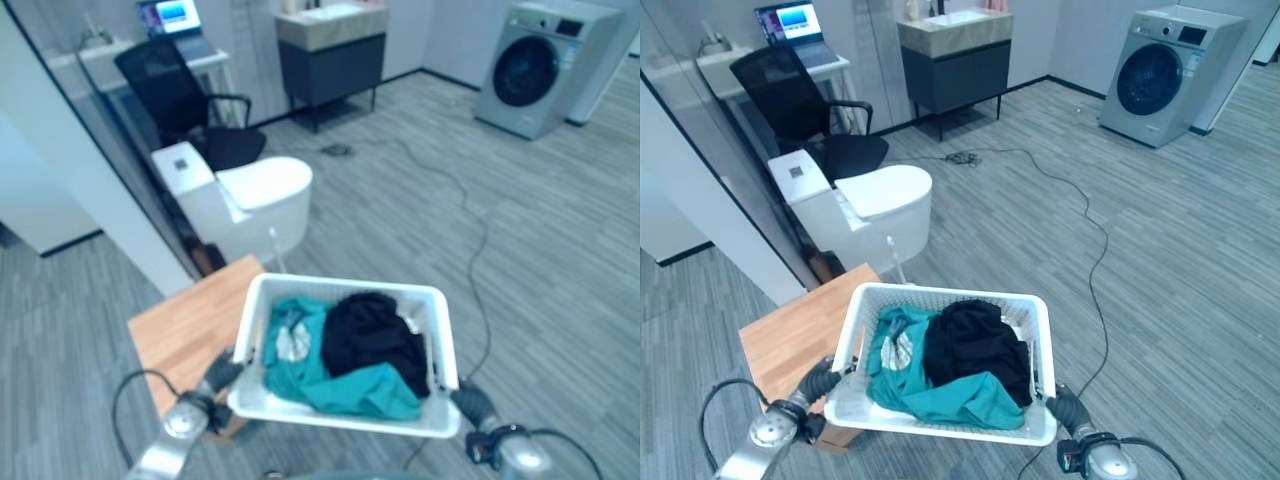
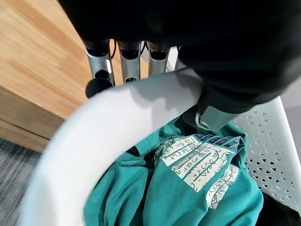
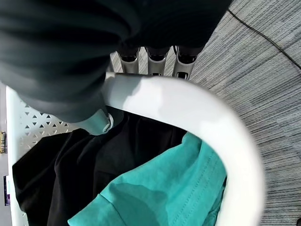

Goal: Grab the laundry basket,head to the washer,open it,put in the laundry and shut it.

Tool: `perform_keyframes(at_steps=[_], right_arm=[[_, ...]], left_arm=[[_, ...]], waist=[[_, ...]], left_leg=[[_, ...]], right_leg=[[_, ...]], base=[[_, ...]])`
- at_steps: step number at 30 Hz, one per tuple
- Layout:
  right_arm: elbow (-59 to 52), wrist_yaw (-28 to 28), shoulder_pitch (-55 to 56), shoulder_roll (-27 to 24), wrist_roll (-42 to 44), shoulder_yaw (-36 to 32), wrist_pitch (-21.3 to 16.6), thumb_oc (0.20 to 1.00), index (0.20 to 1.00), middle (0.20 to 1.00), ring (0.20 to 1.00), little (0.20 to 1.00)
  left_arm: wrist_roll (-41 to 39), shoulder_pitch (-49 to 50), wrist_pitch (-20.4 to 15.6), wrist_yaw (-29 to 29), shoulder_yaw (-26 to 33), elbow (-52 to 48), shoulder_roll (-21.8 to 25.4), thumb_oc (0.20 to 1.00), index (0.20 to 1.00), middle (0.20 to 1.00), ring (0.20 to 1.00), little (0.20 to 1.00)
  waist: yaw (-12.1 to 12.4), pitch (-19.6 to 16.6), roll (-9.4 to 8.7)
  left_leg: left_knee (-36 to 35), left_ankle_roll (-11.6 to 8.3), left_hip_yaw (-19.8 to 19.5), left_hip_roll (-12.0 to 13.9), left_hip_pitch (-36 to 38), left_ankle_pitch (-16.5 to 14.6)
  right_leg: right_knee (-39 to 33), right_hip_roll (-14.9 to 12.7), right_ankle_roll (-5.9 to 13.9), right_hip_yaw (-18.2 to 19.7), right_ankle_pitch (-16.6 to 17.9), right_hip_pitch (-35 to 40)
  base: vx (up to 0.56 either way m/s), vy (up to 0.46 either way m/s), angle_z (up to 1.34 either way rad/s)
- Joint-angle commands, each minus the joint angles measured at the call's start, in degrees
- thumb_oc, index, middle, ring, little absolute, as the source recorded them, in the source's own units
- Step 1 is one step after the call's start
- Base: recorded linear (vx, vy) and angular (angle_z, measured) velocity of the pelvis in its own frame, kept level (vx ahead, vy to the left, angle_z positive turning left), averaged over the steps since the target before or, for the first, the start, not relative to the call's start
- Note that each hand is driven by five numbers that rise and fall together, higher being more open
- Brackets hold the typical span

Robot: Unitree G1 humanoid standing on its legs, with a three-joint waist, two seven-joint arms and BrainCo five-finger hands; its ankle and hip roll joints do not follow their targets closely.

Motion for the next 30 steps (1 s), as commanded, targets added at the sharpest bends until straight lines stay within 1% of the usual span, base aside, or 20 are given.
perform_keyframes(at_steps=[1,3,5,6,7,8,10,11,12,14,15,17,19,20,22,23,24,26,29,30], right_arm=[[-7.5,2.0,-0.4,0.5,7.1,-4.8,-4.0,0.200,0.200,0.200,0.200,0.200],[-9.1,1.8,-0.3,-0.1,8.0,-4.6,-4.3,0.200,0.200,0.200,0.200,0.200],[-10.2,1.7,-0.5,-1.0,8.4,-4.6,-4.2,0.200,0.200,0.200,0.200,0.200],[-11.5,1.9,-0.6,-0.9,9.5,-5.1,-4.0,0.200,0.200,0.200,0.200,0.200],[-11.5,1.9,-0.6,-0.9,9.5,-5.1,-4.0,0.200,0.200,0.200,0.200,0.200],[-12.7,2.4,-1.1,-1.0,10.4,-5.8,-4.0,0.200,0.200,0.200,0.200,0.200],[-12.3,2.2,-1.8,-1.2,10.5,-5.5,-4.1,0.200,0.200,0.200,0.200,0.200],[-11.8,1.7,-3.8,-1.1,10.4,-4.7,-4.6,0.200,0.200,0.200,0.200,0.200],[-11.3,1.5,-5.1,-1.0,10.3,-3.8,-4.8,0.200,0.200,0.200,0.200,0.200],[-10.5,1.3,-6.7,-0.6,10.1,-2.9,-4.9,0.200,0.200,0.200,0.200,0.200],[-9.1,0.7,-10.4,0.7,10.2,-0.4,-5.2,0.200,0.200,0.200,0.200,0.200],[-9.0,0.7,-10.5,0.8,10.2,-0.4,-5.2,0.200,0.200,0.200,0.200,0.200],[-8.4,0.8,-12.0,2.4,10.2,1.6,-5.1,0.200,0.200,0.200,0.200,0.200],[-8.2,1.2,-12.2,2.9,10.2,2.1,-5.0,0.200,0.200,0.200,0.200,0.200],[-7.8,2.1,-12.2,3.6,9.8,2.5,-5.0,0.200,0.200,0.200,0.200,0.200],[-7.8,2.1,-12.2,3.6,9.8,2.5,-5.0,0.200,0.200,0.200,0.200,0.200],[-6.8,2.9,-12.9,4.0,10.1,2.9,-5.0,0.200,0.200,0.200,0.200,0.200],[-6.3,3.7,-14.1,3.7,9.4,3.3,-4.5,0.200,0.200,0.200,0.200,0.200],[-6.9,4.3,-14.3,3.7,8.6,3.6,-3.8,0.200,0.200,0.200,0.200,0.200],[-7.1,4.5,-14.0,3.5,8.3,3.3,-3.5,0.200,0.200,0.200,0.200,0.200]], left_arm=[[-6.5,-6.7,-4.0,-0.7,4.5,-5.2,4.2,0.200,0.200,0.200,0.200,0.200],[-6.8,-7.2,-3.6,-0.7,4.5,-6.2,4.5,0.200,0.200,0.200,0.200,0.200],[-7.4,-7.7,-3.5,-0.5,4.4,-6.2,4.3,0.200,0.200,0.200,0.200,0.200],[-7.9,-7.4,-3.7,0.2,5.4,-6.3,4.1,0.200,0.200,0.200,0.200,0.200],[-7.9,-7.4,-3.7,0.2,5.4,-6.3,4.1,0.200,0.200,0.200,0.200,0.200],[-7.8,-7.1,-3.9,0.2,5.7,-6.0,3.8,0.200,0.200,0.200,0.200,0.200],[-7.9,-7.4,-4.1,0.3,5.2,-5.3,3.8,0.200,0.200,0.200,0.200,0.200],[-7.9,-7.3,-4.2,0.8,5.4,-4.7,3.4,0.200,0.200,0.200,0.200,0.200],[-8.0,-7.4,-4.2,0.8,5.3,-4.5,3.0,0.200,0.200,0.200,0.200,0.200],[-8.2,-7.6,-4.2,1.1,5.2,-4.1,2.7,0.200,0.200,0.200,0.200,0.200],[-8.4,-7.1,-4.2,1.8,5.6,-3.5,2.4,0.200,0.200,0.200,0.200,0.200],[-8.4,-7.1,-4.2,1.9,5.6,-3.5,2.4,0.200,0.200,0.200,0.200,0.200],[-9.1,-5.0,-4.2,2.4,7.1,-3.5,2.4,0.200,0.200,0.200,0.200,0.200],[-9.1,-5.0,-4.3,2.5,7.0,-3.3,2.7,0.200,0.200,0.200,0.200,0.200],[-8.8,-3.7,-4.2,2.1,7.6,-3.5,3.4,0.200,0.200,0.200,0.200,0.200],[-8.8,-3.7,-4.2,2.0,7.6,-3.5,3.4,0.200,0.200,0.200,0.200,0.200],[-9.0,-2.5,-4.3,2.1,8.6,-3.8,3.8,0.200,0.200,0.200,0.200,0.200],[-9.5,-1.6,-4.4,2.3,10.0,-5.3,4.4,0.200,0.200,0.200,0.200,0.200],[-10.3,-1.4,-4.2,2.4,10.9,-6.4,5.0,0.200,0.200,0.200,0.200,0.200],[-10.6,-1.4,-4.3,2.5,11.3,-6.7,5.1,0.200,0.200,0.200,0.200,0.200]], waist=[[-0.6,0.3,-4.37],[0.1,1.5,-5.23],[0.9,2.8,-5.63],[2.1,3.5,-5.97],[2.0,3.4,-5.99],[3.2,3.6,-5.97],[4.1,3.8,-5.87],[6.0,3.8,-4.86],[6.8,3.8,-4.73],[7.6,3.5,-4.63],[9.5,2.8,-4.75],[9.6,2.8,-4.90],[11.5,1.2,-5.54],[12.0,0.5,-6.41],[12.3,0.1,-8.72],[12.5,-0.1,-8.55],[12.4,0.0,-9.14],[11.1,0.8,-7.76],[10.0,1.3,-5.33],[8.7,1.8,-3.75]], left_leg=[[7.6,-0.97,-2.1,3.0,-3.1,-1.1],[15.8,-0.12,-5.1,6.3,-6.0,2.7],[25.0,1.33,-9.4,7.0,-11.9,4.2],[26.0,4.47,-12.6,-0.4,-16.9,1.3],[25.9,4.49,-12.6,-0.4,-17.1,1.4],[21.0,4.69,-14.2,-5.9,-20.4,-1.1],[17.9,4.17,-14.3,-7.4,-21.9,0.8],[9.8,3.30,-16.1,-11.6,-24.2,4.2],[6.1,3.01,-17.0,-13.1,-25.4,5.2],[3.4,2.82,-17.5,-13.6,-26.6,6.2],[1.3,3.09,-16.2,-14.1,-28.9,7.3],[1.3,3.11,-15.9,-14.1,-28.7,7.2],[0.8,4.66,-14.9,-13.9,-26.2,8.3],[1.2,5.10,-15.0,-14.4,-26.0,9.4],[2.9,6.62,-14.0,-16.6,-24.1,7.3],[2.9,6.59,-13.9,-16.3,-24.3,7.4],[4.4,8.32,-12.8,-17.6,-22.5,4.0],[5.2,10.07,-12.3,-17.6,-18.9,1.0],[4.8,11.12,-13.0,-16.5,-14.9,-0.6],[3.6,11.51,-14.1,-16.2,-11.5,-1.6]], right_leg=[[1.1,0.6,0.74,4.0,-1.9,3.2],[1.3,3.0,-0.84,6.7,-2.0,3.7],[1.0,4.6,-2.07,7.9,-2.2,3.8],[0.5,4.3,-2.13,8.9,-1.2,3.3],[0.5,4.2,-2.12,8.8,-1.2,3.1],[-0.6,4.6,-1.45,10.5,-1.3,4.2],[-0.8,4.9,-1.43,11.2,-1.6,4.7],[-0.8,6.5,-1.40,12.5,-2.4,5.5],[-0.7,6.9,-1.36,13.2,-3.2,6.2],[-0.7,7.3,-1.37,14.0,-3.9,6.9],[-0.6,7.7,-1.32,16.4,-6.1,9.9],[-0.6,7.5,-1.30,16.6,-6.1,9.9],[1.1,6.9,-0.95,18.1,-7.6,12.7],[2.9,6.4,-0.30,18.2,-6.0,12.4],[9.1,4.6,3.38,17.9,1.1,11.4],[9.0,4.8,3.34,18.2,1.3,11.2],[18.7,3.9,8.21,18.6,10.7,8.0],[30.2,2.2,12.44,17.7,19.1,3.7],[36.1,1.0,11.27,15.9,18.2,-1.1],[38.4,-0.1,9.27,14.8,14.8,-5.0]], base=[[0.06,-0.249,-0.21],[0.06,-0.397,-0.34],[-0.02,-0.313,-0.61],[-0.04,-0.137,-0.50],[0.08,-0.070,-0.15],[0.18,-0.041,-0.23],[0.22,-0.032,-0.61],[0.30,-0.022,-0.97],[0.29,-0.021,-0.92],[0.38,0.009,-0.89],[0.53,0.033,-0.84],[0.40,0.056,-0.99],[0.64,0.135,-0.79],[0.58,0.126,-0.43],[0.45,0.101,-0.38],[0.47,0.139,0.13],[0.49,0.146,0.18],[0.60,0.182,-0.32],[0.37,0.134,-0.14],[0.47,0.156,0.47]])
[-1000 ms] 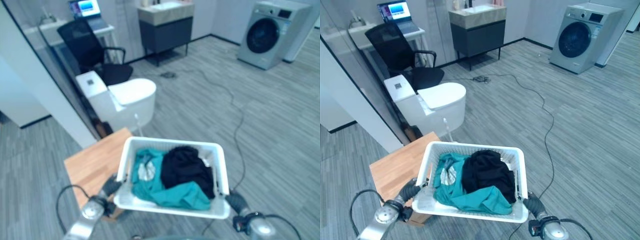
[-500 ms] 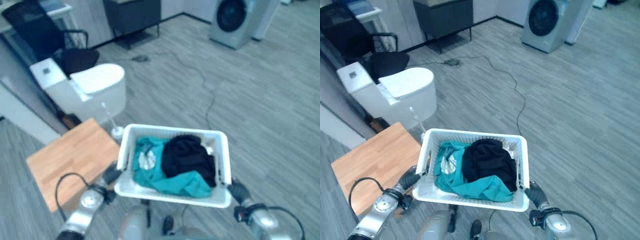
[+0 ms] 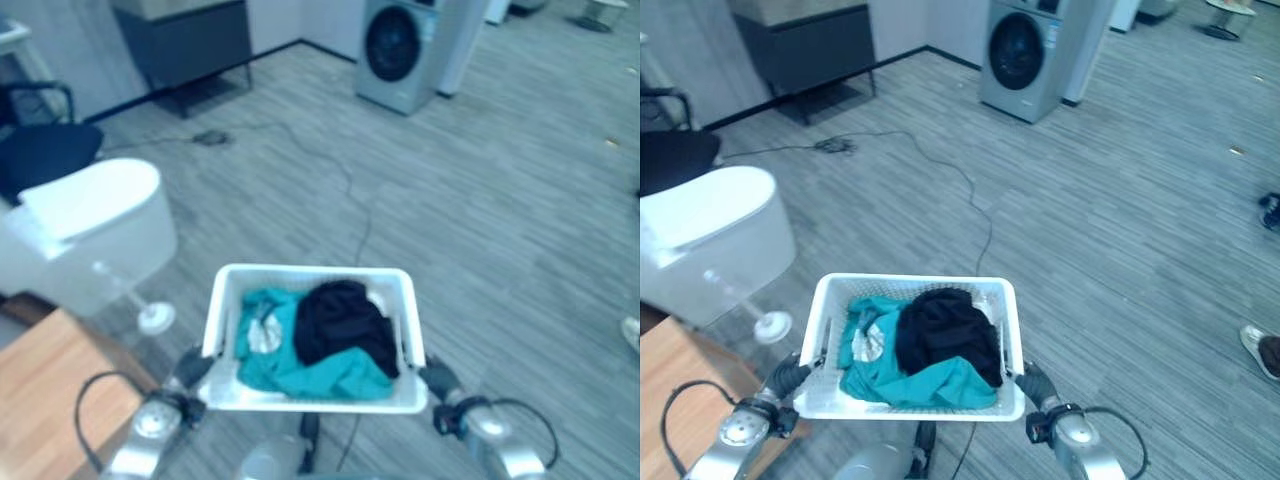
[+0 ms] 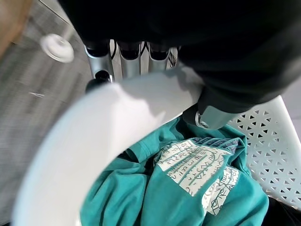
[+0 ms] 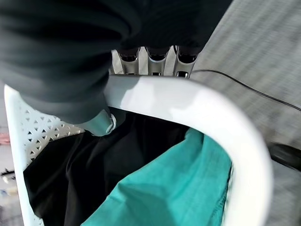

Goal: Grab the laundry basket,head to the washer,open it,put in the laundry and shut it.

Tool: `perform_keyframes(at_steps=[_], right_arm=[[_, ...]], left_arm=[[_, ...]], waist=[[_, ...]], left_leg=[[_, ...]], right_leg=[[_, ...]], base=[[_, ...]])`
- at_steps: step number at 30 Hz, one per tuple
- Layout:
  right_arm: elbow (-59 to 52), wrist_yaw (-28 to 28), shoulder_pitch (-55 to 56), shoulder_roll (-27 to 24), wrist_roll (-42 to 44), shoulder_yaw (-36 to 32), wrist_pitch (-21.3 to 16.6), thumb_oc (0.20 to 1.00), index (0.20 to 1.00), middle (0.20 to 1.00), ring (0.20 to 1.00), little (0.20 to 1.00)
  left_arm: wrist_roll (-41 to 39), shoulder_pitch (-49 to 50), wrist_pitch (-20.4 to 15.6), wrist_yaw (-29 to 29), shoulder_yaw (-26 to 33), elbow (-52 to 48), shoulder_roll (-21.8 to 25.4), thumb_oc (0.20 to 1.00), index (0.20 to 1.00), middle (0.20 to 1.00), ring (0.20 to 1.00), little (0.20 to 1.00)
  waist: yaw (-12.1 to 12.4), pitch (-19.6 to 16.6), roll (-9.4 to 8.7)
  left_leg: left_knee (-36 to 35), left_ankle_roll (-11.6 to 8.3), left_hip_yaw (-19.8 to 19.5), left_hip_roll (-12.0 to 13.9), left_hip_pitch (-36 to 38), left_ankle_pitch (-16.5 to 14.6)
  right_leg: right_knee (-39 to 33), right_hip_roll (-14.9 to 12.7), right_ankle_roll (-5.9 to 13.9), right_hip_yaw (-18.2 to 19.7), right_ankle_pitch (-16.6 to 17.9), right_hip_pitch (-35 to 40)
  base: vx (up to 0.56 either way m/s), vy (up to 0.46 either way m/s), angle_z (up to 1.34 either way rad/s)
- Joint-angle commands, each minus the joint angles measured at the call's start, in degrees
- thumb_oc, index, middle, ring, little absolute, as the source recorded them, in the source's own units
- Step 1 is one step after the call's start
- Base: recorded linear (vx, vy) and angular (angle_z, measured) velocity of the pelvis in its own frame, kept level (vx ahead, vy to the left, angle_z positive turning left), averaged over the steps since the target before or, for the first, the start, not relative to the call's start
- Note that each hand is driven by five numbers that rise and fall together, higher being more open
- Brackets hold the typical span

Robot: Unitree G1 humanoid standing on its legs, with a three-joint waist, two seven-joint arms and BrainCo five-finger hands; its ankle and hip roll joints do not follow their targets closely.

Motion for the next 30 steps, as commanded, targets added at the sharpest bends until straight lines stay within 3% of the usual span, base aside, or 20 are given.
perform_keyframes(at_steps=[1,3,5,7,10,13,14,15,17,19,22,23,24,26,27,28,29,30], right_arm=[[-8.1,6.8,-3.9,2.1,7.3,-3.5,-6.4,0.200,0.200,0.200,0.200,0.200],[-8.7,7.0,-2.9,1.5,8.3,-4.2,-6.0,0.200,0.200,0.200,0.200,0.200],[-9.2,6.8,-1.8,0.6,9.4,-5.1,-5.8,0.200,0.200,0.200,0.200,0.200],[-9.5,6.8,-0.8,0.0,9.9,-5.9,-5.5,0.200,0.200,0.200,0.200,0.200],[-9.9,7.2,0.1,0.0,9.7,-6.1,-5.3,0.200,0.200,0.200,0.200,0.200],[-10.3,7.8,2.1,0.1,10.1,-6.9,-5.1,0.200,0.200,0.200,0.200,0.200],[-10.0,8.0,2.5,0.0,10.1,-7.0,-4.9,0.200,0.200,0.200,0.200,0.200],[-10.0,8.0,2.5,0.0,10.1,-7.0,-4.9,0.200,0.200,0.200,0.200,0.200],[-10.2,7.7,2.6,-0.2,11.9,-7.4,-5.2,0.200,0.200,0.200,0.200,0.200],[-10.9,7.0,3.5,-1.2,12.3,-7.9,-5.4,0.200,0.200,0.200,0.200,0.200],[-11.4,5.9,4.2,-2.3,11.4,-8.3,-5.6,0.200,0.200,0.200,0.200,0.200],[-11.5,5.9,4.2,-2.2,11.4,-8.4,-5.5,0.200,0.200,0.200,0.200,0.200],[-11.8,5.2,4.2,-2.5,11.6,-9.2,-5.6,0.200,0.200,0.200,0.200,0.200],[-12.0,5.3,3.9,-2.6,11.8,-9.5,-5.7,0.200,0.200,0.200,0.200,0.200],[-12.0,5.3,3.8,-2.7,11.6,-9.5,-5.8,0.200,0.200,0.200,0.200,0.200],[-11.9,5.3,3.7,-2.7,11.6,-9.5,-5.8,0.200,0.200,0.200,0.200,0.200],[-11.8,5.0,3.3,-2.5,11.0,-9.1,-6.0,0.200,0.200,0.200,0.200,0.200],[-11.4,5.0,2.9,-2.4,10.7,-8.9,-6.2,0.200,0.200,0.200,0.200,0.200]], left_arm=[[-7.6,-6.1,-3.9,0.0,5.2,-3.9,2.6,0.200,0.200,0.200,0.200,0.200],[-7.2,-7.4,-4.0,-0.3,4.2,-4.0,2.9,0.200,0.200,0.200,0.200,0.200],[-7.0,-7.9,-4.3,-0.7,3.7,-4.4,2.9,0.200,0.200,0.200,0.200,0.200],[-6.3,-8.5,-4.7,-0.8,3.0,-4.1,2.5,0.200,0.200,0.200,0.200,0.200],[-5.4,-8.7,-4.9,-1.1,2.6,-3.6,2.0,0.200,0.200,0.200,0.200,0.200],[-4.5,-8.5,-5.2,-1.2,1.8,-2.9,1.1,0.200,0.200,0.200,0.200,0.200],[-4.7,-8.2,-5.2,-1.1,1.3,-2.3,0.2,0.200,0.200,0.200,0.200,0.200],[-4.7,-8.2,-5.2,-1.1,1.3,-2.3,0.2,0.200,0.200,0.200,0.200,0.200],[-5.3,-7.9,-4.5,-1.4,1.1,-1.5,0.2,0.200,0.200,0.200,0.200,0.200],[-6.1,-7.8,-4.4,-1.3,1.5,-1.8,0.4,0.200,0.200,0.200,0.200,0.200],[-6.6,-8.7,-4.5,-1.0,1.2,-2.2,0.2,0.200,0.200,0.200,0.200,0.200],[-6.6,-8.8,-4.5,-1.0,1.1,-2.1,0.2,0.200,0.200,0.200,0.200,0.200],[-6.8,-10.0,-4.4,-0.9,0.6,-1.7,-0.1,0.200,0.200,0.200,0.200,0.200],[-6.6,-10.1,-4.4,-0.9,0.4,-1.7,-0.2,0.200,0.200,0.200,0.200,0.200],[-6.5,-10.4,-4.4,-0.7,0.1,-1.6,-0.3,0.200,0.200,0.200,0.200,0.200],[-6.5,-10.5,-4.4,-0.7,0.0,-1.6,-0.3,0.200,0.200,0.200,0.200,0.200],[-6.0,-11.2,-4.5,-0.4,-0.4,-1.5,-0.4,0.200,0.200,0.200,0.200,0.200],[-5.9,-11.6,-4.4,-0.3,-0.4,-1.3,-0.5,0.200,0.200,0.200,0.200,0.200]], waist=[[-2.0,0.9,3.34],[-4.4,1.4,3.82],[-5.8,1.5,3.00],[-6.8,1.4,3.52],[-7.8,1.5,3.74],[-8.4,0.0,2.97],[-9.1,-0.7,3.59],[-9.2,-0.6,3.61],[-9.0,-0.9,3.61],[-8.8,-0.5,1.90],[-8.1,0.3,0.68],[-8.0,0.4,0.79],[-7.0,1.3,0.35],[-5.9,1.8,0.44],[-5.2,1.9,0.58],[-5.3,1.8,0.41],[-3.7,2.1,1.34],[-2.8,2.3,1.44]], left_leg=[[-1.3,-4.98,-2.1,6.1,2.1,0.6],[-1.3,-5.92,-4.6,5.7,6.0,-1.6],[-1.6,-7.45,-6.6,5.1,8.6,-3.7],[-2.5,-9.14,-8.5,6.1,12.3,-6.3],[-2.8,-10.14,-9.5,6.9,15.1,-7.4],[-2.9,-11.31,-9.3,8.1,18.4,-8.9],[0.0,-13.02,-8.9,10.8,19.3,-7.0],[0.0,-13.03,-8.9,10.9,19.3,-7.0],[15.7,-14.78,-6.6,15.2,14.9,1.0],[27.3,-14.14,-4.5,16.9,10.0,5.6],[32.1,-13.34,0.5,21.0,3.9,6.6],[32.5,-13.34,0.5,21.2,3.7,6.4],[29.3,-12.93,2.7,21.0,-1.5,2.5],[20.5,-13.35,3.2,19.1,-5.1,1.9],[14.1,-13.70,3.3,18.5,-6.3,2.8],[13.3,-13.63,3.4,18.3,-6.1,3.4],[1.5,-14.68,2.7,16.0,-7.3,8.2],[-2.1,-14.70,1.3,14.6,-9.0,8.6]], right_leg=[[-19.3,-0.6,-1.03,1.8,15.8,0.9],[-27.2,-0.2,-2.83,1.0,11.0,-2.3],[-42.1,-1.0,-2.90,1.8,11.6,-4.4],[-55.1,-1.9,-1.85,2.2,15.6,-5.5],[-58.6,-2.8,-0.79,2.6,18.1,-7.2],[-57.8,-2.9,-1.36,2.3,20.4,-4.2],[-54.6,-1.9,-2.45,0.5,19.3,-3.5],[-54.6,-1.9,-2.46,0.4,19.3,-3.4],[-54.2,0.3,-5.02,-1.0,16.2,0.9],[-55.3,1.3,-7.37,-0.8,14.3,4.1],[-56.1,2.4,-9.15,-1.0,11.4,8.2],[-56.1,2.5,-9.15,-0.9,11.4,8.2],[-56.4,2.5,-8.96,-0.5,10.1,10.9],[-56.6,2.7,-8.27,-0.1,9.0,12.3],[-56.5,2.9,-7.99,-0.2,8.1,13.2],[-56.6,2.7,-8.00,-0.2,8.2,13.0],[-56.2,4.1,-8.08,0.2,6.5,15.4],[-56.0,4.7,-8.11,0.7,5.4,16.8]], base=[[0.67,0.145,0.37],[0.59,-0.046,0.47],[0.47,-0.189,1.05],[0.52,-0.196,1.02],[0.32,-0.122,0.66],[0.46,-0.259,0.50],[0.41,-0.284,0.53],[0.50,-0.403,0.34],[0.40,-0.403,0.25],[0.30,-0.384,0.26],[0.22,-0.253,-0.22],[0.28,-0.127,0.07],[0.28,-0.059,0.04],[0.32,-0.021,-0.06],[0.18,0.016,-0.22],[0.36,0.023,-0.53],[0.40,0.017,-0.53],[0.41,0.018,-0.37]])
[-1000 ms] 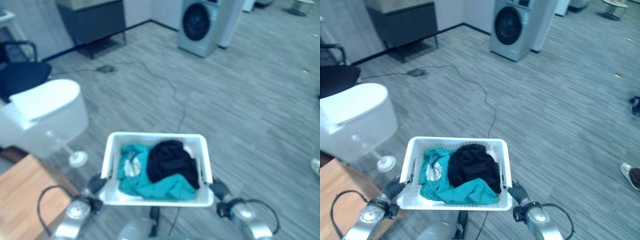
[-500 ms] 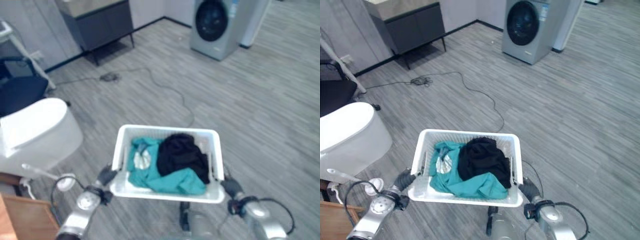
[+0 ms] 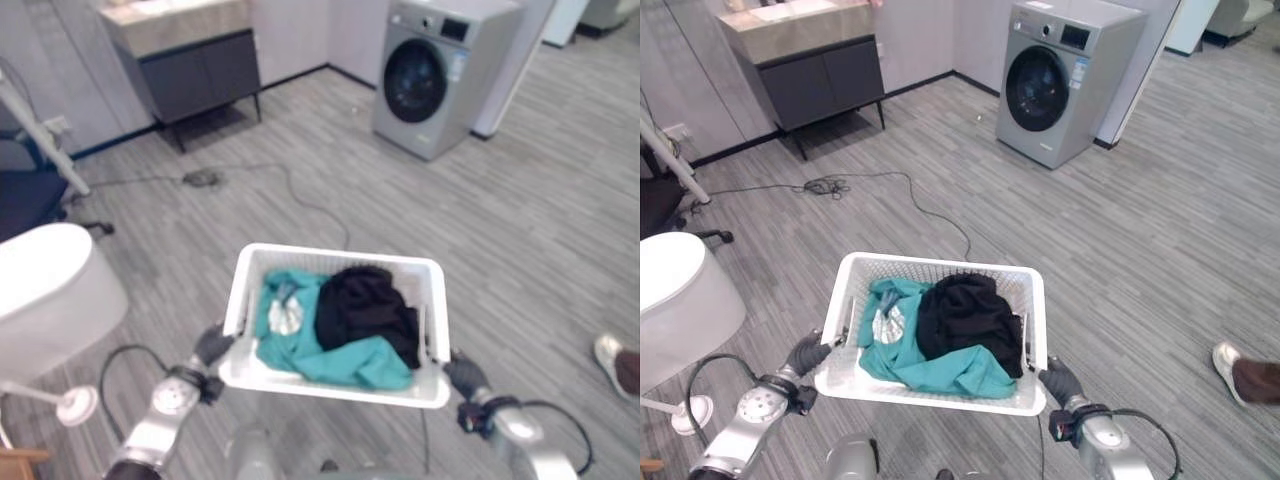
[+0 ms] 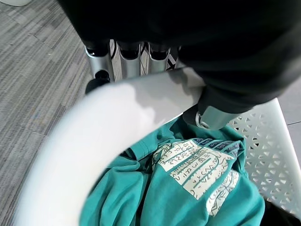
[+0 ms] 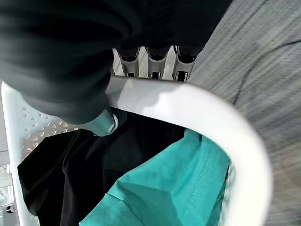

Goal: Grab the laundry basket,head to the washer,open it,put in the laundry and shut it.

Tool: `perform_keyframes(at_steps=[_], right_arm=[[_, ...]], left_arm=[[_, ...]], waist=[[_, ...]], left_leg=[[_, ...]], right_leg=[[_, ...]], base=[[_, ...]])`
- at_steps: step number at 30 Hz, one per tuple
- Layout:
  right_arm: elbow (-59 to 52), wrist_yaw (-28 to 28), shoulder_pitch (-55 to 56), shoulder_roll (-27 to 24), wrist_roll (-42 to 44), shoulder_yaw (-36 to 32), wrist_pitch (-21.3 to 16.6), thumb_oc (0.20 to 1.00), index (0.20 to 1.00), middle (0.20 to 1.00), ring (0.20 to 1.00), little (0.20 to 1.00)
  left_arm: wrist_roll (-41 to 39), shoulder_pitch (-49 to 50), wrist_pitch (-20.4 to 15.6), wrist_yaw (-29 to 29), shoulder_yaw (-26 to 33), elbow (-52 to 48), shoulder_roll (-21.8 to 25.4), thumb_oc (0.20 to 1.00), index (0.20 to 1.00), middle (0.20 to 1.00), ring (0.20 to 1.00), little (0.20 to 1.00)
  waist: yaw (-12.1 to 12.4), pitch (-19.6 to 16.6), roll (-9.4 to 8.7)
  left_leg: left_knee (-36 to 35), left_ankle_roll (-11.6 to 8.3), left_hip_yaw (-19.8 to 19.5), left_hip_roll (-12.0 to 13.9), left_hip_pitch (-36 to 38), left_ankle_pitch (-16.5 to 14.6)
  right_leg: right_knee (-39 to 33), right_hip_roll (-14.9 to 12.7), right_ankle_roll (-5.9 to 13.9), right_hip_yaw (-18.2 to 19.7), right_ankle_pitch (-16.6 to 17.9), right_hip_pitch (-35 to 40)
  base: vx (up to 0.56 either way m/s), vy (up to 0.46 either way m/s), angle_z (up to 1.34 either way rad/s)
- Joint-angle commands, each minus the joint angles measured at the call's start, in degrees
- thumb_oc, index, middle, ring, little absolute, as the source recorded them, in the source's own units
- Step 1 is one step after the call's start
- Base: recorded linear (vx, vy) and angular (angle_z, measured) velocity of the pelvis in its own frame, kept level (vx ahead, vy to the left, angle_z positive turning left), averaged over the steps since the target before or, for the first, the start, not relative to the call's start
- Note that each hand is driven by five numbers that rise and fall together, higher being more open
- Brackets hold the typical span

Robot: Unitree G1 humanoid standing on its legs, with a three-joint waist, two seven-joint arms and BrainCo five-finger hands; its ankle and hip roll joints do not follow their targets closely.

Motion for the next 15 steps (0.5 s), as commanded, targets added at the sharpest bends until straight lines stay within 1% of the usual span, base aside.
perform_keyframes(at_steps=[1,2,4,5,6,7,8,9,10,11,12,13,14,15], right_arm=[[-7.2,3.6,0.2,-0.1,7.1,-3.0,-6.6,0.200,0.200,0.200,0.200,0.200],[-6.9,3.7,-0.3,0.3,7.0,-2.8,-6.6,0.200,0.200,0.200,0.200,0.200],[-6.5,4.1,-1.2,1.0,6.9,-2.0,-6.6,0.200,0.200,0.200,0.200,0.200],[-6.1,4.1,-1.9,1.3,6.9,-1.4,-6.6,0.200,0.200,0.200,0.200,0.200],[-6.0,4.7,-2.5,1.8,7.1,-0.4,-6.2,0.200,0.200,0.200,0.200,0.200],[-6.0,4.7,-2.5,1.8,7.1,-0.4,-6.2,0.200,0.200,0.200,0.200,0.200],[-5.5,5.0,-3.0,2.5,6.9,0.6,-6.0,0.200,0.200,0.200,0.200,0.200],[-5.4,5.1,-2.9,2.8,6.6,0.8,-5.8,0.200,0.200,0.200,0.200,0.200],[-5.4,5.1,-2.8,2.9,6.6,0.8,-5.8,0.200,0.200,0.200,0.200,0.200],[-4.9,5.6,-2.8,3.5,6.1,1.2,-5.8,0.200,0.200,0.200,0.200,0.200],[-5.0,5.8,-2.6,3.9,6.0,1.1,-5.6,0.200,0.200,0.200,0.200,0.200],[-5.0,5.8,-2.6,3.9,6.0,1.1,-5.6,0.200,0.200,0.200,0.200,0.200],[-3.8,6.0,-3.0,4.5,5.2,1.3,-5.9,0.200,0.200,0.200,0.200,0.200],[-3.2,6.0,-3.4,4.7,4.2,1.4,-5.9,0.200,0.200,0.200,0.200,0.200]], left_arm=[[-6.7,-5.2,-4.2,-0.2,3.1,-1.8,0.6,0.200,0.200,0.200,0.200,0.200],[-6.7,-5.2,-4.1,0.0,3.1,-1.8,0.5,0.200,0.200,0.200,0.200,0.200],[-6.7,-4.9,-3.8,0.0,3.3,-2.2,0.4,0.200,0.200,0.200,0.200,0.200],[-6.8,-4.6,-3.7,-0.1,3.5,-2.2,0.4,0.200,0.200,0.200,0.200,0.200],[-6.9,-3.8,-3.7,-0.2,4.0,-2.4,0.5,0.200,0.200,0.200,0.200,0.200],[-6.9,-3.7,-3.7,-0.2,4.0,-2.5,0.5,0.200,0.200,0.200,0.200,0.200],[-6.6,-3.3,-3.7,-0.3,4.1,-2.1,0.5,0.200,0.200,0.200,0.200,0.200],[-6.7,-3.3,-3.7,-0.4,3.8,-1.8,0.6,0.200,0.200,0.200,0.200,0.200],[-6.7,-3.3,-3.7,-0.4,3.8,-1.8,0.7,0.200,0.200,0.200,0.200,0.200],[-6.4,-3.6,-3.9,-0.4,3.6,-1.1,1.3,0.200,0.200,0.200,0.200,0.200],[-6.6,-3.5,-3.9,-0.4,3.4,-1.2,1.9,0.200,0.200,0.200,0.200,0.200],[-6.6,-3.5,-3.9,-0.4,3.4,-1.3,1.9,0.200,0.200,0.200,0.200,0.200],[-6.7,-3.4,-3.9,-0.3,3.4,-1.6,2.4,0.200,0.200,0.200,0.200,0.200],[-6.9,-3.4,-4.0,-0.2,3.6,-2.1,2.6,0.200,0.200,0.200,0.200,0.200]], waist=[[2.1,-1.4,1.79],[2.9,-1.5,1.99],[3.9,-1.7,1.99],[4.5,-1.9,1.89],[5.3,-2.6,1.95],[5.5,-2.6,1.90],[5.9,-4.1,1.68],[6.0,-4.7,1.04],[6.1,-4.7,1.01],[6.0,-5.7,-0.91],[5.8,-6.1,-1.57],[5.9,-6.2,-1.45],[5.7,-6.6,-2.03],[5.4,-6.3,-2.08]], left_leg=[[-11.4,-2.13,-1.2,-0.4,3.7,8.9],[-15.1,-2.35,-2.8,-1.3,2.4,9.9],[-18.0,-2.88,-4.6,-1.9,0.6,11.3],[-18.1,-3.00,-4.4,-1.6,0.0,11.8],[-16.4,-2.75,-4.2,-0.8,-0.4,12.5],[-16.3,-2.75,-4.1,-0.8,-0.3,12.4],[-15.1,-2.06,-3.0,-0.2,0.8,13.5],[-13.8,-1.82,-2.6,-0.5,0.8,14.2],[-13.8,-1.81,-2.5,-0.5,0.8,14.2],[-10.8,-0.72,-1.8,-2.3,1.1,12.4],[-9.6,0.24,-1.5,-3.1,1.7,10.8],[-9.6,0.25,-1.4,-2.9,1.5,10.9],[-7.9,2.32,-0.7,-4.5,3.1,7.6],[-7.0,3.23,-0.3,-5.4,4.1,6.1]], right_leg=[[1.3,-3.0,9.22,1.1,2.5,-2.2],[1.3,-2.5,9.19,1.9,1.7,-1.3],[1.3,-1.8,8.97,3.3,0.1,0.7],[1.3,-1.6,8.90,4.1,-0.7,1.9],[1.8,-1.4,8.78,5.6,-2.2,3.7],[1.9,-1.4,8.78,5.7,-2.3,3.7],[2.7,-1.8,8.98,6.5,-3.9,5.5],[4.1,-2.4,9.22,6.7,-4.0,5.5],[4.1,-2.4,9.22,6.7,-4.0,5.5],[8.4,-4.4,11.47,6.6,0.3,5.2],[11.8,-5.4,12.88,6.6,3.6,4.1],[11.8,-5.2,12.86,6.7,3.7,3.9],[20.0,-7.0,15.92,7.0,12.2,1.1],[24.7,-8.0,17.71,7.0,16.7,-0.4]], base=[[0.28,0.008,-0.18],[0.25,0.011,-0.34],[0.40,0.030,-0.53],[0.57,0.107,-0.52],[0.44,0.097,-0.55],[0.62,0.217,-0.53],[0.48,0.204,-0.55],[0.48,0.204,-0.35],[0.49,0.204,-0.23],[0.46,0.205,-0.11],[0.45,0.208,-0.04],[0.37,0.224,0.07],[0.39,0.242,0.16],[0.50,0.308,0.07]])
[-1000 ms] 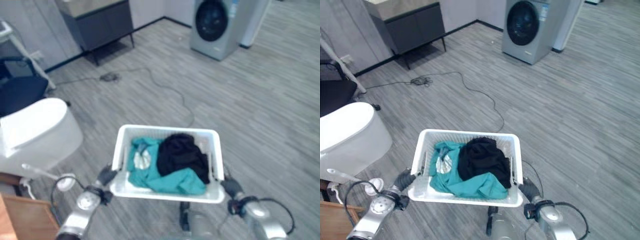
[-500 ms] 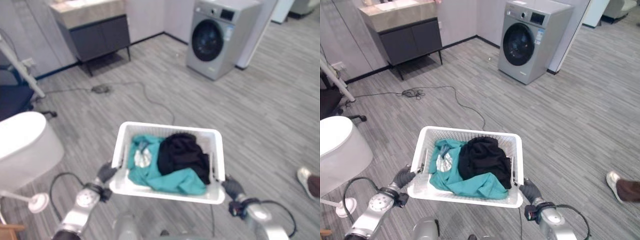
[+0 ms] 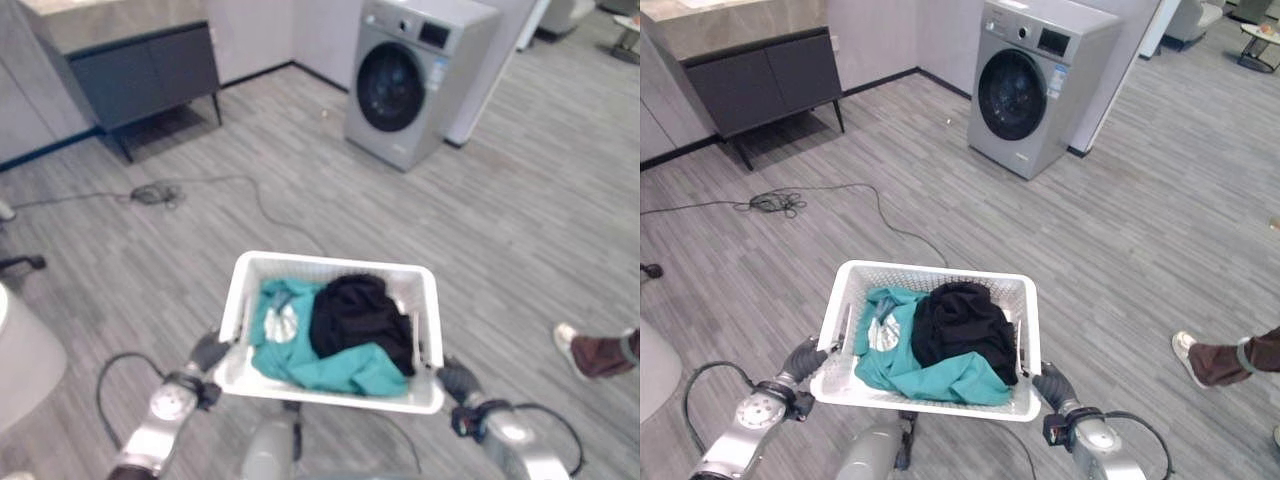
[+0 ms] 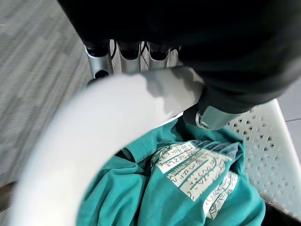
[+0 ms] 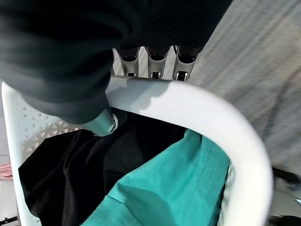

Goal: Grab the laundry basket,head to the washer,open it,put in the laundry and shut it.

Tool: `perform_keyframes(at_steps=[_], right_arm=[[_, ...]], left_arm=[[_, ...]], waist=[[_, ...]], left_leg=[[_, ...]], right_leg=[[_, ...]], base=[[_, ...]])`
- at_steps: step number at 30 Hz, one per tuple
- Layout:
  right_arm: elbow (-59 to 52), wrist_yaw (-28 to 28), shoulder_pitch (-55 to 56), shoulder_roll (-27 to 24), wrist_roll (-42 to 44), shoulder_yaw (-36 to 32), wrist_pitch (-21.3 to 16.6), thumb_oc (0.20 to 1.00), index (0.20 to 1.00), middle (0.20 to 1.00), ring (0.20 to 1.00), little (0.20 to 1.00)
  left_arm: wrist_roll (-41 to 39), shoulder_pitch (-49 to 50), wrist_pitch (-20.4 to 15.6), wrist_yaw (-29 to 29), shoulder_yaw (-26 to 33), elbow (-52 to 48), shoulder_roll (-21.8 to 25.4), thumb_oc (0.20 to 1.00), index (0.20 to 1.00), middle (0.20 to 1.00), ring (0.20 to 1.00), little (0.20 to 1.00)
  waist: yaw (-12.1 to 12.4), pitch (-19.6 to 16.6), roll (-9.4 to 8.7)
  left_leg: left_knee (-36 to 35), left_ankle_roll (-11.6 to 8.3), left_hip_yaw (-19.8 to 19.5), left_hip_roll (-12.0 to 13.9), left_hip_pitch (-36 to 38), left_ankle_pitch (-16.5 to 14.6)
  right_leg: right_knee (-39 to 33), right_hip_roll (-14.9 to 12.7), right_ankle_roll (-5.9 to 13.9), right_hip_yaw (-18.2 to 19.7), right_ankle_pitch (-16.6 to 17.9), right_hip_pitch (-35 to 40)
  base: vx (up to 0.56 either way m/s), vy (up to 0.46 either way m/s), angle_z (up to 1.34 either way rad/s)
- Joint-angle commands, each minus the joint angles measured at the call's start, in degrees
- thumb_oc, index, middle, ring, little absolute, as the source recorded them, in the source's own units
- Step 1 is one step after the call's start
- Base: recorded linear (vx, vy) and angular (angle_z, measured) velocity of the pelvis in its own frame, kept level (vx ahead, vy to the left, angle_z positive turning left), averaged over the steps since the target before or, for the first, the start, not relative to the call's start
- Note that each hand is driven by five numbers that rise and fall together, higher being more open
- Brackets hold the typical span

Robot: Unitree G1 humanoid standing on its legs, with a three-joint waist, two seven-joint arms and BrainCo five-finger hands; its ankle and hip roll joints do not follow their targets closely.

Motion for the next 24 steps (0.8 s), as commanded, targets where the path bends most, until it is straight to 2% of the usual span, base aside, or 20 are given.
perform_keyframes(at_steps=[1,2,3,5,6,7,8,9,11,12,13,16,18,20,21,22,23,24], right_arm=[[-3.9,6.7,-4.5,2.0,3.6,-0.8,-6.3,0.200,0.200,0.200,0.200,0.200],[-3.5,7.0,-4.6,2.0,3.0,-0.7,-6.1,0.200,0.200,0.200,0.200,0.200],[-3.2,7.0,-4.2,2.3,2.0,-0.8,-6.2,0.200,0.200,0.200,0.200,0.200],[-3.2,7.0,-4.3,2.2,2.0,-0.8,-6.2,0.200,0.200,0.200,0.200,0.200],[-3.0,7.1,-3.9,2.0,1.4,-1.1,-5.8,0.200,0.200,0.200,0.200,0.200],[-3.1,7.1,-3.5,1.7,1.2,-1.4,-5.7,0.200,0.200,0.200,0.200,0.200],[-3.3,7.0,-2.9,1.4,1.2,-2.0,-5.7,0.200,0.200,0.200,0.200,0.200],[-3.1,6.8,-1.8,0.3,1.7,-3.8,-5.9,0.200,0.200,0.200,0.200,0.200],[-2.9,6.4,-0.9,-0.1,1.8,-4.8,-5.9,0.200,0.200,0.200,0.200,0.200],[-2.8,6.5,-0.1,-0.5,1.5,-6.0,-6.0,0.200,0.200,0.200,0.200,0.200],[-2.7,6.7,0.0,-0.7,1.1,-6.3,-5.9,0.200,0.200,0.200,0.200,0.200],[-1.9,6.9,-0.1,-0.8,0.4,-6.4,-5.9,0.200,0.200,0.200,0.200,0.200],[-1.0,7.3,0.5,-0.9,-0.3,-7.0,-5.7,0.200,0.200,0.200,0.200,0.200],[-0.4,7.4,0.5,-1.1,-0.2,-6.8,-5.8,0.200,0.200,0.200,0.200,0.200],[-0.2,7.4,0.5,-1.4,-0.1,-6.9,-5.7,0.200,0.200,0.200,0.200,0.200],[-0.1,7.4,0.5,-1.4,-0.1,-6.9,-5.7,0.200,0.200,0.200,0.200,0.200],[0.4,7.5,-0.1,-1.5,0.3,-6.3,-6.0,0.200,0.200,0.200,0.200,0.200],[0.3,7.0,-0.4,-1.8,0.9,-6.2,-6.2,0.200,0.200,0.200,0.200,0.200]], left_arm=[[-7.4,-3.3,-4.4,-0.1,2.9,-4.3,1.3,0.200,0.200,0.200,0.200,0.200],[-7.7,-3.0,-4.4,-0.1,3.4,-4.7,1.4,0.200,0.200,0.200,0.200,0.200],[-8.4,-2.2,-4.2,-0.1,4.1,-5.5,1.7,0.200,0.200,0.200,0.200,0.200],[-8.4,-2.2,-4.2,-0.1,4.1,-5.5,1.7,0.200,0.200,0.200,0.200,0.200],[-8.6,-2.0,-4.0,-0.4,4.2,-5.7,1.8,0.200,0.200,0.200,0.200,0.200],[-8.6,-2.0,-4.1,-0.5,4.3,-5.8,1.9,0.200,0.200,0.200,0.200,0.200],[-8.5,-1.6,-4.1,-0.7,4.3,-5.8,1.9,0.200,0.200,0.200,0.200,0.200],[-8.2,-0.9,-4.1,-1.4,4.1,-5.5,1.6,0.200,0.200,0.200,0.200,0.200],[-7.3,-1.0,-4.4,-1.3,3.9,-4.8,1.1,0.200,0.200,0.200,0.200,0.200],[-6.4,-1.6,-4.9,-1.4,3.8,-3.9,1.0,0.200,0.200,0.200,0.200,0.200],[-5.8,-1.9,-4.9,-1.5,3.8,-3.5,0.9,0.200,0.200,0.200,0.200,0.200],[-5.2,-1.8,-4.9,-1.6,4.2,-2.8,0.5,0.200,0.200,0.200,0.200,0.200],[-4.5,-1.2,-4.8,-2.2,4.1,-1.9,-0.2,0.200,0.200,0.200,0.200,0.200],[-4.4,-0.7,-4.8,-2.1,3.8,-1.3,-1.0,0.200,0.200,0.200,0.200,0.200],[-4.9,-0.2,-4.8,-2.2,3.7,-1.2,-1.3,0.200,0.200,0.200,0.200,0.200],[-4.9,-0.2,-4.8,-2.2,3.7,-1.2,-1.4,0.200,0.200,0.200,0.200,0.200],[-5.0,-0.2,-4.7,-2.0,3.9,-0.6,-1.6,0.200,0.200,0.200,0.200,0.200],[-5.9,0.6,-4.2,-2.4,3.9,-0.7,-1.6,0.200,0.200,0.200,0.200,0.200]], waist=[[1.2,-3.4,2.18],[1.0,-3.2,2.78],[0.3,-2.4,4.45],[0.3,-2.5,4.54],[-0.6,-1.9,5.30],[-1.4,-1.4,5.81],[-2.5,-0.8,6.25],[-4.5,-0.1,6.19],[-6.0,0.3,5.78],[-7.4,0.8,5.65],[-7.8,1.1,5.85],[-8.2,1.0,6.36],[-8.8,-0.8,5.81],[-9.0,-1.6,6.39],[-9.2,-2.0,6.75],[-9.3,-2.0,6.89],[-9.3,-2.6,7.29],[-8.6,-2.6,6.75]], left_leg=[[0.5,-1.11,-1.5,3.8,0.3,-0.7],[0.2,-0.19,-1.2,3.5,2.2,-2.0],[-0.8,1.01,-1.3,3.6,6.7,-4.0],[-0.9,0.98,-1.3,3.7,6.6,-3.7],[-1.6,1.14,-1.5,3.6,9.1,-4.7],[-2.1,0.98,-2.2,3.4,11.0,-5.4],[-2.3,0.87,-2.9,3.2,12.4,-6.0],[-3.2,-0.90,-4.5,2.8,16.0,-8.7],[-3.4,-2.05,-6.0,2.6,18.3,-11.0],[-3.3,-2.68,-7.0,2.4,20.1,-12.5],[-3.2,-2.92,-7.3,2.7,21.4,-13.6],[-3.0,-3.38,-7.7,3.1,23.7,-14.9],[-3.7,-4.37,-7.5,3.9,27.9,-16.4],[-2.0,-5.83,-7.1,6.5,29.6,-15.4],[0.4,-6.62,-6.9,7.9,29.4,-13.9],[0.6,-6.74,-7.0,8.1,29.3,-14.0],[4.1,-7.55,-6.7,9.7,28.7,-10.9],[15.1,-7.27,-6.2,11.8,24.5,-5.2]], right_leg=[[5.0,-3.7,6.96,-0.3,22.5,-7.9],[8.3,-5.0,6.95,-1.6,23.8,-9.3],[13.6,-8.1,6.19,-4.8,22.6,-14.4],[13.6,-8.0,6.07,-4.9,22.7,-14.6],[13.3,-9.2,5.08,-6.7,20.3,-17.2],[11.9,-8.9,4.03,-7.7,16.7,-19.6],[9.7,-8.5,3.47,-8.6,14.6,-21.4],[-7.3,-8.1,2.83,-11.3,11.7,-24.0],[-19.1,-6.4,3.60,-7.8,13.6,-25.4],[-24.8,-6.2,5.09,-3.2,17.1,-28.5],[-26.7,-6.4,5.74,-2.4,18.6,-30.0],[-28.7,-7.1,6.36,-4.8,19.9,-30.1],[-27.3,-7.4,6.13,-6.1,22.1,-28.3],[-24.6,-6.7,5.44,-7.4,22.2,-27.7],[-23.3,-5.8,4.76,-7.7,21.3,-27.3],[-23.2,-5.7,4.68,-7.8,21.2,-27.3],[-22.3,-4.5,3.68,-8.5,20.1,-26.5],[-22.2,-3.3,1.50,-9.0,17.8,-23.7]], base=[[0.37,0.232,-0.08],[0.46,0.307,-0.16],[0.36,0.237,-0.23],[0.17,0.108,-0.26],[0.27,0.110,0.04],[0.39,0.124,0.15],[0.64,-0.063,0.47],[0.61,-0.161,0.61],[0.56,-0.208,0.75],[0.51,-0.182,0.47],[0.49,-0.179,0.46],[0.30,-0.118,0.51],[0.48,-0.237,0.17],[0.46,-0.290,0.27],[0.22,-0.169,0.15],[0.26,-0.203,-0.03],[0.35,-0.338,-0.06],[0.51,-0.580,-0.27]])
